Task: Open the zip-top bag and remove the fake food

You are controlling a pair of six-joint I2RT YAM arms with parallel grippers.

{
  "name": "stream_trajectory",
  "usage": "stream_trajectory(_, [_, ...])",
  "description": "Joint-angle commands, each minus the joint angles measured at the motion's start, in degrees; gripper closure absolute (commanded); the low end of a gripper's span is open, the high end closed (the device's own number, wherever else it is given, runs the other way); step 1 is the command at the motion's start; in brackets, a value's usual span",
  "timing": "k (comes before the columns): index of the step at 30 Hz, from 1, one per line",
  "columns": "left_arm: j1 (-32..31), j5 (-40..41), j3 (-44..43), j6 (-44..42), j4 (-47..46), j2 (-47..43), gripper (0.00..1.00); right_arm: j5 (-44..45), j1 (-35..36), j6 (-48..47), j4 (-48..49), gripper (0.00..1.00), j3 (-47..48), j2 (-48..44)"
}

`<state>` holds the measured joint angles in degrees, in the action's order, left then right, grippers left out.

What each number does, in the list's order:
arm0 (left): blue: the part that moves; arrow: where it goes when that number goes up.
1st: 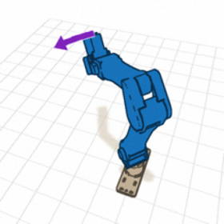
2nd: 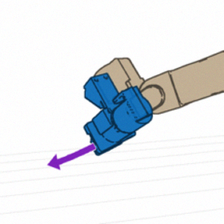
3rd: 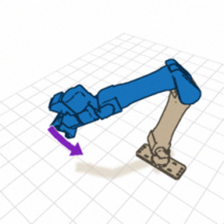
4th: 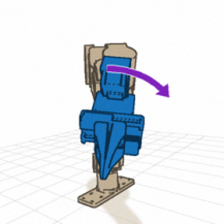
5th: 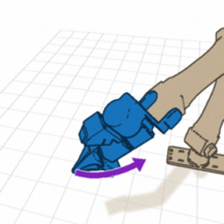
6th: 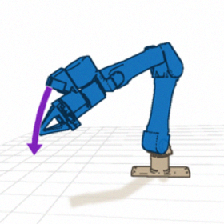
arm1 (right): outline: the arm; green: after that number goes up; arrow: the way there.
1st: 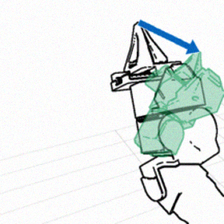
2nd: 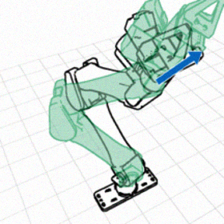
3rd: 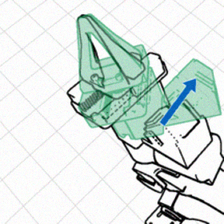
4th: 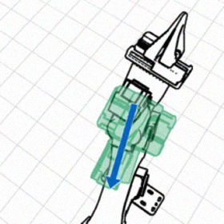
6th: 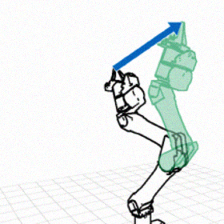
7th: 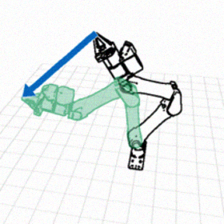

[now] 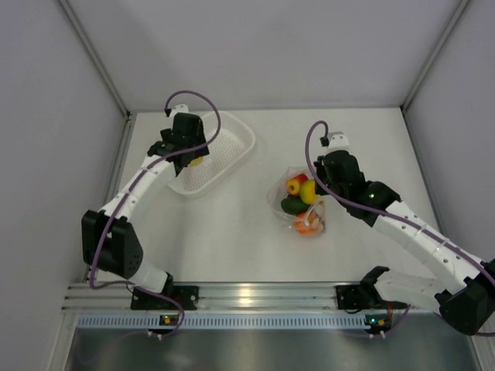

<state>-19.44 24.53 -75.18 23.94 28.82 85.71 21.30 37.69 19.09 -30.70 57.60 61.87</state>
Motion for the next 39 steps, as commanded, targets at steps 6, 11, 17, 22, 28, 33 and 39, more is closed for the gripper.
stream_trajectory(6, [5.7, -5.6, -7.8, -2.7, 0.4, 13.2, 1.0, -7.2, -0.4, -1.3, 6.9, 1.0, -1.2, 1.0])
stream_trajectory(11, [6.2, -5.6, -8.7, -3.6, 0.4, 15.0, 0.42, -8.3, -0.3, -1.3, 6.6, 1.0, 0.0, 0.6])
stream_trajectory(17, [6.2, -6.4, -9.4, -4.0, 0.7, 11.9, 0.01, -9.8, -0.3, -0.8, 5.4, 1.0, 2.4, 0.9])
stream_trajectory(22, [6.2, -10.7, -9.9, -4.0, 0.9, 5.7, 0.02, -10.7, -0.1, -0.1, 4.8, 1.0, 4.3, 1.5])
stream_trajectory(28, [3.3, -23.2, -8.7, -2.5, 0.5, -3.8, 0.03, -8.0, 0.3, 2.6, 3.3, 1.0, 6.3, 3.3])
stream_trajectory(33, [-9.7, -23.9, -9.6, -2.9, 0.4, -8.2, 0.06, -6.8, 0.9, 4.1, 1.3, 1.0, 7.4, 4.4])
stream_trajectory(39, [-23.9, -18.9, -8.0, -1.1, -2.4, -9.0, 0.17, -5.5, 1.1, 4.8, 0.8, 1.0, 7.4, 3.4])
